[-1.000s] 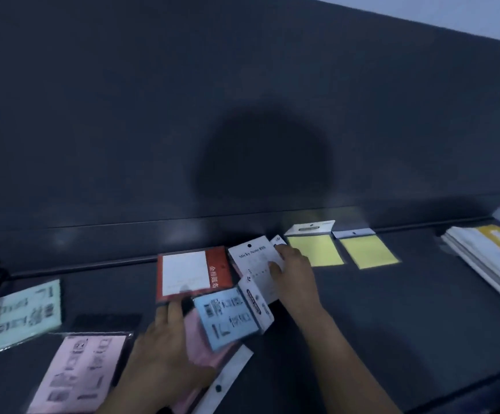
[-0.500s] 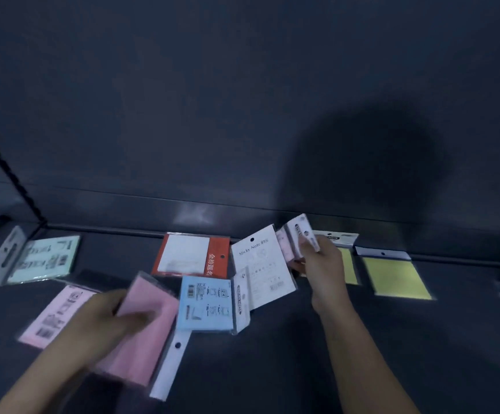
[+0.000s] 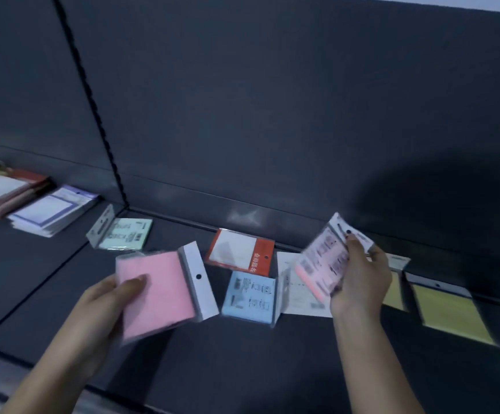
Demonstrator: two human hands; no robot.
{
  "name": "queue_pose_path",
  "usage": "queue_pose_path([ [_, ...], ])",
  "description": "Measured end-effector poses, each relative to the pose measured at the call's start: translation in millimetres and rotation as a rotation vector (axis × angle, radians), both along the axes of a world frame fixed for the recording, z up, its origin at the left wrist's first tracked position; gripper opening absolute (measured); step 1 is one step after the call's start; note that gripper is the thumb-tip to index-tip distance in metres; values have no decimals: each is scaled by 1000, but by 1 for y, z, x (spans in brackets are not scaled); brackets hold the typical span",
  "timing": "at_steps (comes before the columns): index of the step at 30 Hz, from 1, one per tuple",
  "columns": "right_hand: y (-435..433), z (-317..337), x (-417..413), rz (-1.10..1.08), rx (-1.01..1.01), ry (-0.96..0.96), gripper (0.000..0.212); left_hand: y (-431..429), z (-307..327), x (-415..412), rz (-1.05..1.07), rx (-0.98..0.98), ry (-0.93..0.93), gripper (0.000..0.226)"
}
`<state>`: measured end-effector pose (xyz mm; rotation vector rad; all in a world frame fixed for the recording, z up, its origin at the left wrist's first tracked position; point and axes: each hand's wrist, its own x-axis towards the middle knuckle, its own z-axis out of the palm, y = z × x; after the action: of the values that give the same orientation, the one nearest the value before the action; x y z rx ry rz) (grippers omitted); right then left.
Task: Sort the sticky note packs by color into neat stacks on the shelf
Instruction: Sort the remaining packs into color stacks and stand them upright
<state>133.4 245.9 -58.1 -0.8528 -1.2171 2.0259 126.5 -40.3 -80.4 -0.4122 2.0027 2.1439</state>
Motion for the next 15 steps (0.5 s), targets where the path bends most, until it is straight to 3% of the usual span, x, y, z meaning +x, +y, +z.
queue_pose_path([
  [4, -62, -5, -16, 324, -64, -152, 24, -33, -4, 11, 78, 82, -61, 13],
  [7, -120, -3, -21, 579, -73, -181, 18, -68, -2, 21, 144, 91, -60, 14],
  [15, -284, 4, -19, 896, -150, -123, 20, -204, 3, 50, 300, 90, 16, 16],
])
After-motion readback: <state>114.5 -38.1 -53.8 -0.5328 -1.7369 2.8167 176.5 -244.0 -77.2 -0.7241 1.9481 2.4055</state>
